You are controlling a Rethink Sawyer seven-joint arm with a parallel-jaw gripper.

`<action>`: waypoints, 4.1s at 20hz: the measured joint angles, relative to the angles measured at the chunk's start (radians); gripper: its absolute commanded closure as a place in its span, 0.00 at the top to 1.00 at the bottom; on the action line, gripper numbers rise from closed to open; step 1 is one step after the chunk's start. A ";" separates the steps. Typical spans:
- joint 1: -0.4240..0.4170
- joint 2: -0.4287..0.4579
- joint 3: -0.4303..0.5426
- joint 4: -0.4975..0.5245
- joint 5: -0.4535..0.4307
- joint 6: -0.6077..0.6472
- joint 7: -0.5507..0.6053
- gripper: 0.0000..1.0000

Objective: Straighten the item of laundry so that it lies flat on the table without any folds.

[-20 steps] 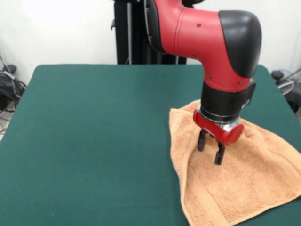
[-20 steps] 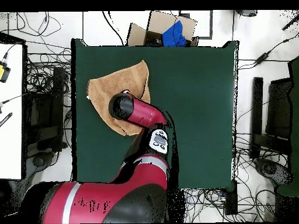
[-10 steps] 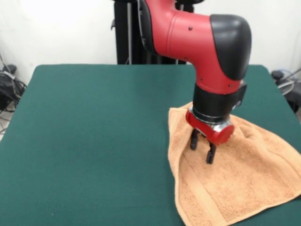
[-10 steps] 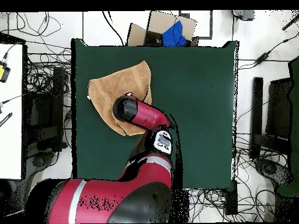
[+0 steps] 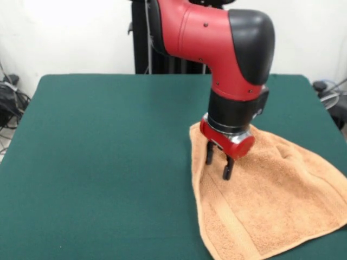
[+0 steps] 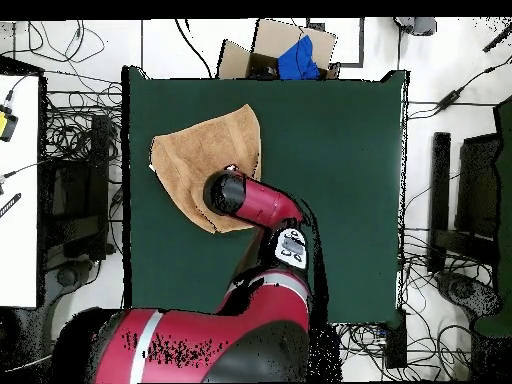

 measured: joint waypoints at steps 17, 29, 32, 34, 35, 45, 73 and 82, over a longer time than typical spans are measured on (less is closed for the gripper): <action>-0.107 -0.051 -0.036 0.035 -0.151 0.000 0.000 1.00; -0.231 0.009 -0.058 -0.051 -0.271 0.000 0.000 1.00; -0.239 0.029 -0.058 -0.090 -0.282 0.001 0.000 1.00; -0.238 0.035 -0.058 -0.106 -0.285 0.004 0.000 1.00; -0.232 0.034 -0.058 -0.118 -0.285 0.012 0.000 1.00; -0.136 -0.036 -0.058 -0.163 -0.278 0.180 0.000 1.00; 0.035 0.001 -0.058 -0.378 -0.135 0.383 0.000 1.00; 0.063 0.120 -0.058 -0.441 -0.081 0.360 0.000 1.00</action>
